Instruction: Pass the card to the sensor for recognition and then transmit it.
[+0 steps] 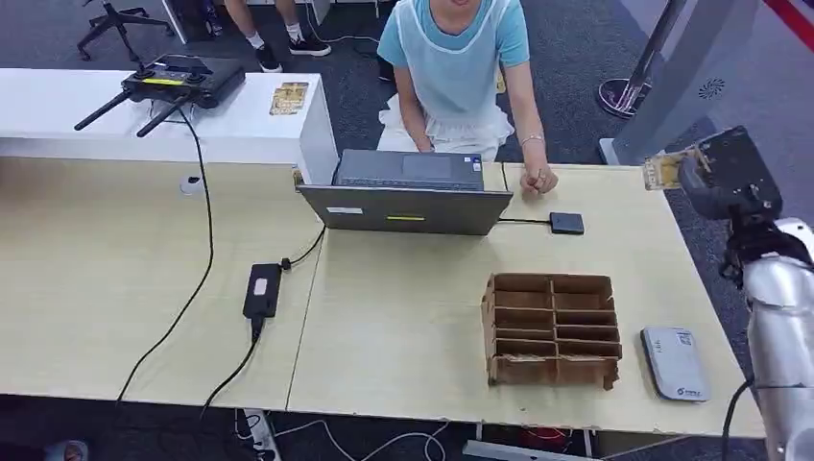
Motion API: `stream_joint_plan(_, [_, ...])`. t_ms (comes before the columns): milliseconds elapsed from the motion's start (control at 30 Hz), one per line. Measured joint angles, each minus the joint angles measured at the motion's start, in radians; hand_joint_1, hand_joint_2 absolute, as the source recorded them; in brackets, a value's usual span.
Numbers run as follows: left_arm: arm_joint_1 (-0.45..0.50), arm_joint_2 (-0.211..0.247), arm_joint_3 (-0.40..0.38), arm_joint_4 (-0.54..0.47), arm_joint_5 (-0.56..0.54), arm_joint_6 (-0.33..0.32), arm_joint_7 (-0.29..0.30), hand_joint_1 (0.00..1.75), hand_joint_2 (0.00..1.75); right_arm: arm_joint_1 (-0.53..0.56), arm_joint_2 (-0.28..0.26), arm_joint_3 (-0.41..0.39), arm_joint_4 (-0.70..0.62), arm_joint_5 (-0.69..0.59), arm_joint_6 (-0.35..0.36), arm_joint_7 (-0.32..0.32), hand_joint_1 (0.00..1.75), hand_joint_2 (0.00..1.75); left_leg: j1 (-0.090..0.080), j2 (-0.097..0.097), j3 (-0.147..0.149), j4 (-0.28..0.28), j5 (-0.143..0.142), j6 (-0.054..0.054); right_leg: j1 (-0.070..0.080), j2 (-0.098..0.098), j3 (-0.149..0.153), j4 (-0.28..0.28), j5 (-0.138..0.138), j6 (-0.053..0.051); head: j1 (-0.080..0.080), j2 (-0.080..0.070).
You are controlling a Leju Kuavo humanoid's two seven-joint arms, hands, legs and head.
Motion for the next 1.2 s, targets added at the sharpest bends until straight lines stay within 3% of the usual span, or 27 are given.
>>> stream_joint_plan(233, [-0.018, 0.000, -0.034, 0.000, -0.043, -0.024, 0.014, 0.00, 0.00, -0.250, 0.130, 0.256, 0.096, 0.170, -0.060, 0.085, 1.75, 1.75, 0.002, -0.001, -0.001, 0.000, 0.002, -0.003, 0.003, -0.001, -0.001, 0.000, 0.001, -0.001, 0.000, 0.000])
stream_joint_plan(500, [-0.020, 0.000, -0.050, 0.000, -0.060, -0.035, 0.023, 0.00, 0.00, -0.331, 0.192, 0.341, 0.148, 0.235, -0.069, 0.105, 1.75, 1.75, 0.002, -0.002, -0.002, 0.000, 0.002, -0.003, 0.003, -0.002, -0.002, 0.001, 0.001, -0.001, 0.000, 0.000])
stream_joint_plan(600, [-0.031, 0.000, -0.074, 0.000, -0.100, -0.066, 0.042, 0.00, 0.00, -0.436, 0.330, 0.494, 0.270, 0.400, -0.098, 0.135, 1.75, 1.75, 0.002, -0.002, -0.002, 0.000, 0.002, -0.003, 0.003, -0.002, -0.002, 0.001, 0.001, -0.001, 0.000, 0.000])
stream_joint_plan(733, [-0.036, -0.001, -0.087, 0.000, -0.116, -0.081, 0.044, 0.00, 0.00, -0.465, 0.397, 0.566, 0.336, 0.463, -0.104, 0.142, 1.75, 1.75, 0.002, -0.003, -0.002, 0.000, 0.002, -0.003, 0.003, -0.002, -0.002, 0.001, 0.001, -0.001, 0.001, 0.000])
stream_joint_plan(967, [-0.038, 0.000, -0.103, 0.000, -0.132, -0.094, 0.051, 0.00, 0.00, -0.499, 0.452, 0.631, 0.411, 0.526, -0.120, 0.150, 1.75, 1.75, 0.002, -0.003, -0.003, 0.000, 0.002, -0.003, 0.003, -0.003, -0.002, 0.000, 0.001, -0.001, 0.001, 0.000])
stream_joint_plan(1200, [-0.042, 0.000, -0.111, 0.000, -0.149, -0.107, 0.055, 0.00, 0.00, -0.514, 0.461, 0.668, 0.465, 0.596, -0.137, 0.163, 1.75, 1.75, 0.002, -0.003, -0.003, 0.001, 0.002, -0.003, 0.003, -0.003, -0.002, 0.000, 0.001, -0.001, 0.000, 0.000])
